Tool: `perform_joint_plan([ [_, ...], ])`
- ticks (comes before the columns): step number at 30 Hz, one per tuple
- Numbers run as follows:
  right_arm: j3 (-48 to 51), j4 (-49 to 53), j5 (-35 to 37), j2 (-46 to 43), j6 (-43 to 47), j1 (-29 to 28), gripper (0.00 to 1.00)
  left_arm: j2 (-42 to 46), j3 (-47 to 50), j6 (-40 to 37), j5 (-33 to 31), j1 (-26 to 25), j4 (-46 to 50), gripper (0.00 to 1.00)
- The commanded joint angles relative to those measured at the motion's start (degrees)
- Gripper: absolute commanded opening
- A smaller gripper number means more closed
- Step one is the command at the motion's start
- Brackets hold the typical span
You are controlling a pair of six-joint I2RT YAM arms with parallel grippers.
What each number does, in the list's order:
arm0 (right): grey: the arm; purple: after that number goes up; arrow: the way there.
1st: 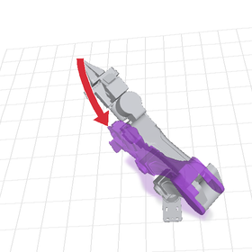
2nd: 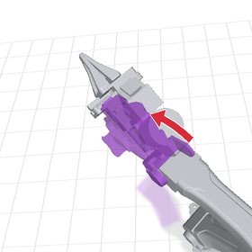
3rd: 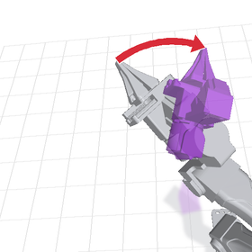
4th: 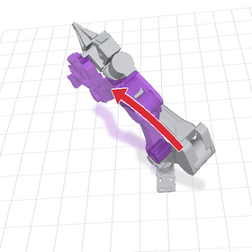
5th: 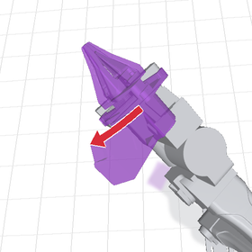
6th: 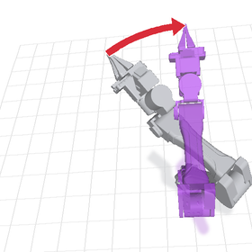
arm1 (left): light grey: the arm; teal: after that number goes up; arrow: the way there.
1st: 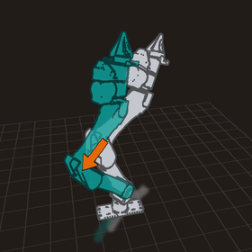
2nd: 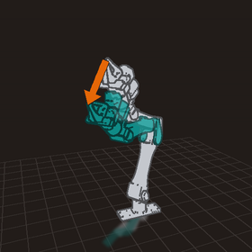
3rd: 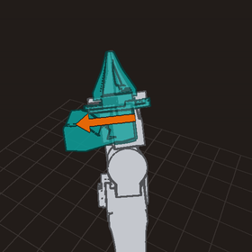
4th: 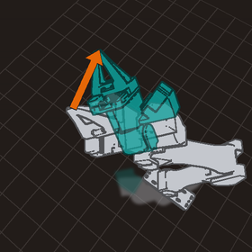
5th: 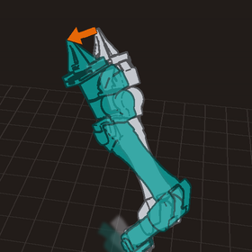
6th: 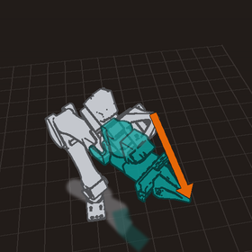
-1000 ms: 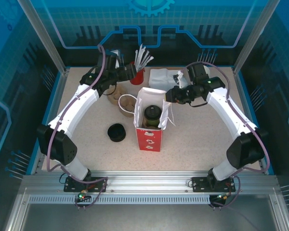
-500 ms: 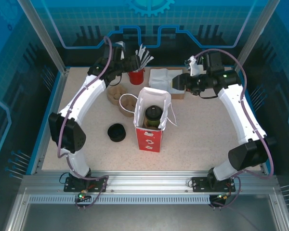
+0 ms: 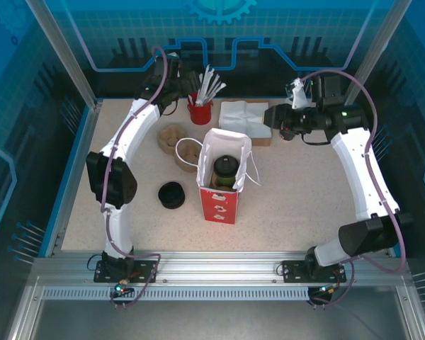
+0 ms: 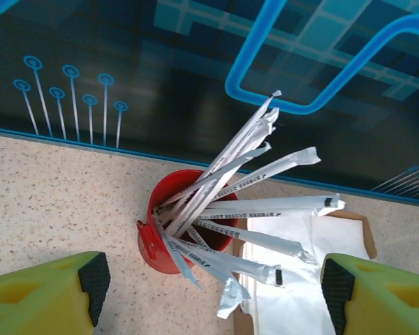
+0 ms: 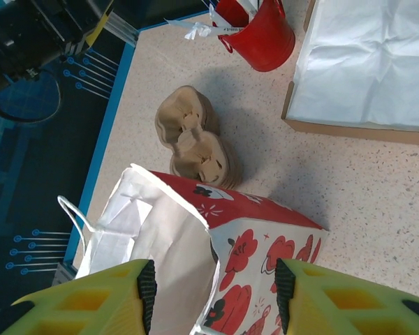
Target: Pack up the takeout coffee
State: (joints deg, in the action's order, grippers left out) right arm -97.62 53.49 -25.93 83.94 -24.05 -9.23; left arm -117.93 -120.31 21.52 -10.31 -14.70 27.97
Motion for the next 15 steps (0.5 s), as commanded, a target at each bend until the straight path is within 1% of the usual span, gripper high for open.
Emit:
perform_joint_plan([
  [1, 5.6, -2.1, 1.4, -4.6, -2.4, 0.8, 0.51, -1.6, -2.0, -1.8, -1.0, 0.9, 0.0, 0.8],
  [5, 12.6, -3.1, 2.6, -9.5, -2.3, 1.1, 0.52, -2.3, -1.2, -2.3, -0.3, 1.1, 0.0, 0.78],
  [10, 17.2, -2.2, 3.3, -14.2, -4.1, 1.2, 0.53, -3.6, -1.8, -1.2, 2.2, 2.1, 0.9, 0.77],
  [12, 19.7, -3.4, 4.1, -16.7, -4.5, 1.1, 0.53, -3.6, -1.4, -1.2, 1.7, 2.1, 1.6, 0.77],
  [15, 22.6, -4.0, 5.7, -19.9, -4.5, 1.2, 0.53, -3.6, -0.3, -1.2, 2.6, 2.2, 2.2, 0.76],
])
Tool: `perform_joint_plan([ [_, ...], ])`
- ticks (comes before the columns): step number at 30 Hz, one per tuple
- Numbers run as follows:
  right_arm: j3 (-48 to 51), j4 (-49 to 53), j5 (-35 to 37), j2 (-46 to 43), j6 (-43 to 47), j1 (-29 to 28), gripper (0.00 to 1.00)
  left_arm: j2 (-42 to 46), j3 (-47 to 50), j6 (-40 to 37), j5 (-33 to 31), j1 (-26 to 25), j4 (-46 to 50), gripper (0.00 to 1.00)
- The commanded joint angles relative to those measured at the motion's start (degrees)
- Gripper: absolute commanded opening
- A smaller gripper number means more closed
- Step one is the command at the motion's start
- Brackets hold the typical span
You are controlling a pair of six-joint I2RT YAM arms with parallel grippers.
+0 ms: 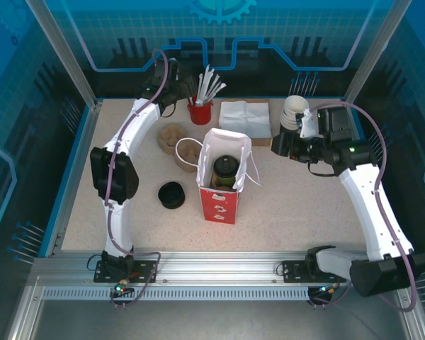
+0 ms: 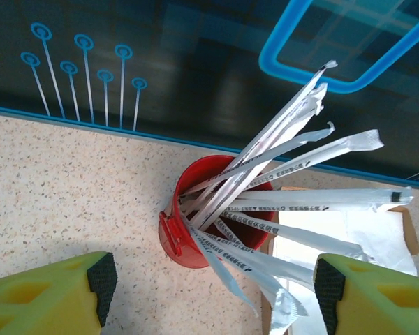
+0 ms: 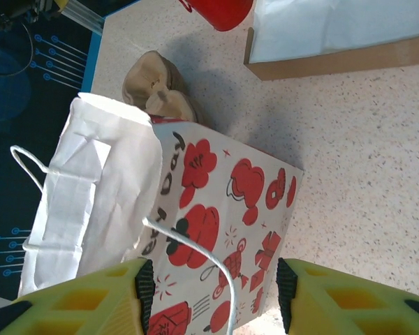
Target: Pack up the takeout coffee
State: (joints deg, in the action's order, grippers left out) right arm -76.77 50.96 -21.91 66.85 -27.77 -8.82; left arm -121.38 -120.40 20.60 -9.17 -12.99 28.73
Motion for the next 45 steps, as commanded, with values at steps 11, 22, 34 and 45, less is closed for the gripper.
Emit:
perform_joint_plan([
  [11, 4.0, 0.9, 2.1, -6.1, 1.1, 0.8, 0.53, -0.4, 1.3, -1.6, 6.2, 0.5, 1.6, 0.7],
  [22, 7.0, 0.3, 2.9, -8.1, 1.8, 0.9, 0.53, -3.6, 0.9, -2.6, 6.1, 0.5, 1.5, 0.62],
  [34, 7.3, 0.2, 3.4, -7.1, 3.3, 0.9, 0.53, -6.6, -0.5, -3.9, 3.4, 0.6, 1.4, 0.45],
  [45, 6.6, 0.7, 3.5, -6.4, 4.8, 1.7, 0.53, -6.2, -1.0, -5.6, 3.3, 0.6, -1.5, 0.24],
])
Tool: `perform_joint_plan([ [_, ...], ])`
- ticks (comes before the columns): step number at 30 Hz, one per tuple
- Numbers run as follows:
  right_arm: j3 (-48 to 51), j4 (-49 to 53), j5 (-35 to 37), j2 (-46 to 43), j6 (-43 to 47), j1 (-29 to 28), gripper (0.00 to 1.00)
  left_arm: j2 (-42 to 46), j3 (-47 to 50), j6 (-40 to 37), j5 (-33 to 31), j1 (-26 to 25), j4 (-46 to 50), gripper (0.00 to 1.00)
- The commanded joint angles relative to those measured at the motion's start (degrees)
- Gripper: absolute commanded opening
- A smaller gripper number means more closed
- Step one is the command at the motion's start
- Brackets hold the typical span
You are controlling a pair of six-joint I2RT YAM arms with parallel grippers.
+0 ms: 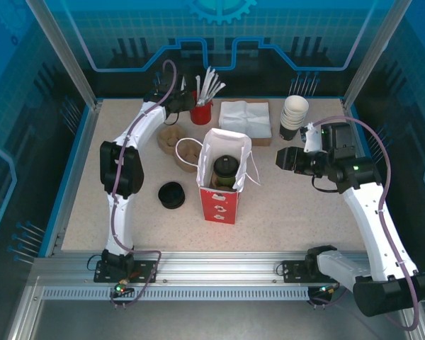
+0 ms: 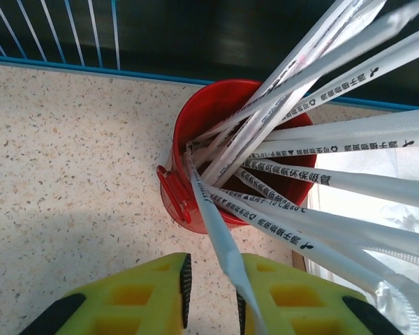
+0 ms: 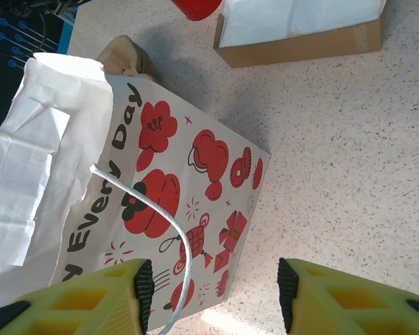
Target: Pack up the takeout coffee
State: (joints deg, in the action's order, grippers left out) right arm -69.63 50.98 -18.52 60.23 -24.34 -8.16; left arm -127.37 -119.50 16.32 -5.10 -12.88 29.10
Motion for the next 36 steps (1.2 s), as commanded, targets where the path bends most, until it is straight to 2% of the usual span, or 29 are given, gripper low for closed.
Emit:
perform_joint_plan([
  [1, -0.8, 0.8, 0.0, 0.3, 1.5, 1.1, 0.53, -0.1, -2.1, -1.5, -0.7, 0.5, -2.2, 0.23],
  [27, -2.0, 1.3, -0.3, 0.6, 3.7, 2.7, 0.54, 6.0, -3.5, -4.5, -2.5, -0.2, 1.1, 0.08],
  [36, -1.6, 1.4, -0.4, 0.2, 4.1, 3.7, 0.55, 8.4, -5.8, -5.0, -2.5, -1.0, 3.7, 0.07],
])
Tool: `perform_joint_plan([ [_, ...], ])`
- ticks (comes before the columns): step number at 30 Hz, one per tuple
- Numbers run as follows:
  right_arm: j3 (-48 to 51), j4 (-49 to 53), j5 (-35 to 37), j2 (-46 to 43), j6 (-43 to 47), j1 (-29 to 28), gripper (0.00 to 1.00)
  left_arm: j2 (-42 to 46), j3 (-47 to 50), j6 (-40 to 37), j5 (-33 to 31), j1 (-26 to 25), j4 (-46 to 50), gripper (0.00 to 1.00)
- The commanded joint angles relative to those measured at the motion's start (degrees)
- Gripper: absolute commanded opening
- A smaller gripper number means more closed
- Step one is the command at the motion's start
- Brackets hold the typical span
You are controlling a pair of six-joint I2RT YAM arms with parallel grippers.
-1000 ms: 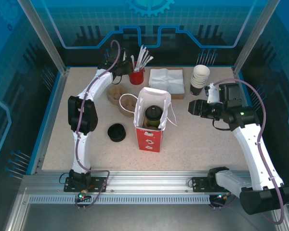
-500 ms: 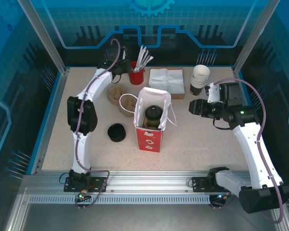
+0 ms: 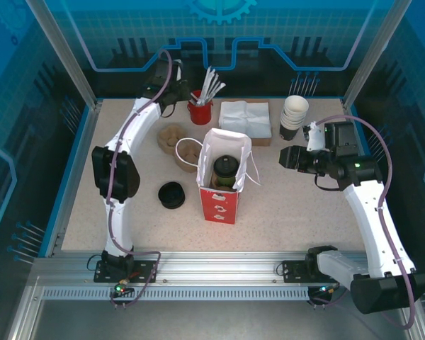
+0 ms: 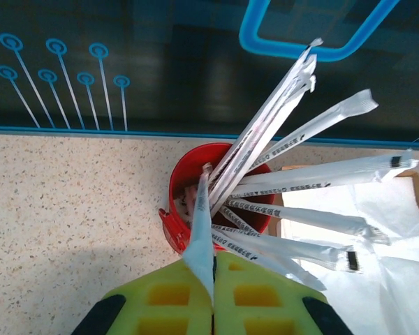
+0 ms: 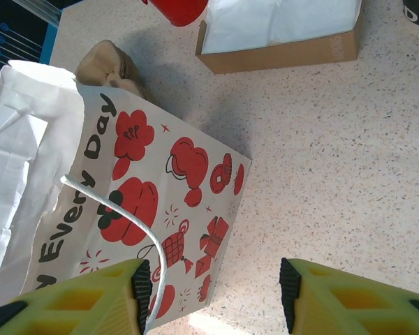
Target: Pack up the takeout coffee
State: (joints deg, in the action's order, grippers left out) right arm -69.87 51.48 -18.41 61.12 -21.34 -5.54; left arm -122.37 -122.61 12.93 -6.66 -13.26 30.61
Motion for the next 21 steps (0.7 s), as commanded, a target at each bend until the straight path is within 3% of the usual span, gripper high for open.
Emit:
perform_joint_plan([
  [1, -1.4, 0.9, -0.5, -0.7, 1.2, 1.1, 0.55, 3.7, -3.4, -1.8, -1.0, -0.7, 3.1, 0.06],
  [21, -1.4, -0.7, -1.9, -0.2, 1.1, 1.7, 0.56, 16.4, -10.0, -7.2, -1.9, -6.3, 17.7, 0.03],
])
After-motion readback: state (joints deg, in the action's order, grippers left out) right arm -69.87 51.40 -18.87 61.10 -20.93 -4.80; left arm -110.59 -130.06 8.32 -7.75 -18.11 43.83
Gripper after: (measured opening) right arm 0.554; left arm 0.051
